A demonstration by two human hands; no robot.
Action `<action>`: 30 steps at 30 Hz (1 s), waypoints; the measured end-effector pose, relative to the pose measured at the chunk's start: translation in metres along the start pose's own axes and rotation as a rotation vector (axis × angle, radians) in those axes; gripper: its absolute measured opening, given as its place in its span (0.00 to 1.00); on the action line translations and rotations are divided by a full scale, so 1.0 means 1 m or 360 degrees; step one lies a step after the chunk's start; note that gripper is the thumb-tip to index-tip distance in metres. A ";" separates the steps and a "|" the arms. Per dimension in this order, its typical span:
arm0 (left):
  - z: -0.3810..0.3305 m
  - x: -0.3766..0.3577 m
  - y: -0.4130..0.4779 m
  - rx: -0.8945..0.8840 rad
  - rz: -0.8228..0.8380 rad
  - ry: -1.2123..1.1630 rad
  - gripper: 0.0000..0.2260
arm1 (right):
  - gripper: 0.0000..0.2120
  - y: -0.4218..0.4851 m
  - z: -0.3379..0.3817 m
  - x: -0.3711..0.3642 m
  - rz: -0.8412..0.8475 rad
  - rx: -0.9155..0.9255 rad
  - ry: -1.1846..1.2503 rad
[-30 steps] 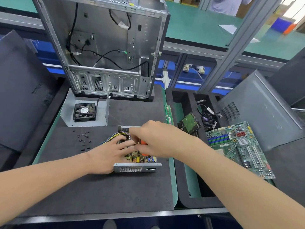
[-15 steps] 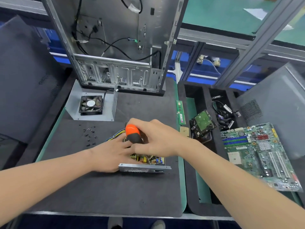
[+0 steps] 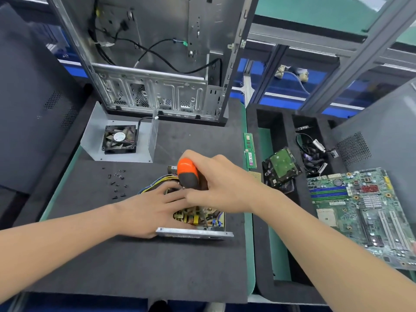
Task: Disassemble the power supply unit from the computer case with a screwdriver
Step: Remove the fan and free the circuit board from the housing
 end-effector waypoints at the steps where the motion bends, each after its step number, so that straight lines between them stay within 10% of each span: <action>1: 0.001 -0.001 0.000 -0.0012 0.0009 0.0014 0.35 | 0.13 0.000 0.000 0.001 -0.0010 -0.0002 0.0004; 30: -0.001 0.002 -0.001 0.0034 0.0181 0.0061 0.36 | 0.14 -0.006 -0.002 -0.004 0.0032 -0.0070 -0.0011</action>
Point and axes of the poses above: each hand's wrist, its own y-axis towards the middle knuckle, its own x-axis out of the back of the hand, z = x × y, the point moved 4 cm from there along y, towards the middle knuckle, and after that the axes turned 9 degrees about -z, right-handed, at the moved point
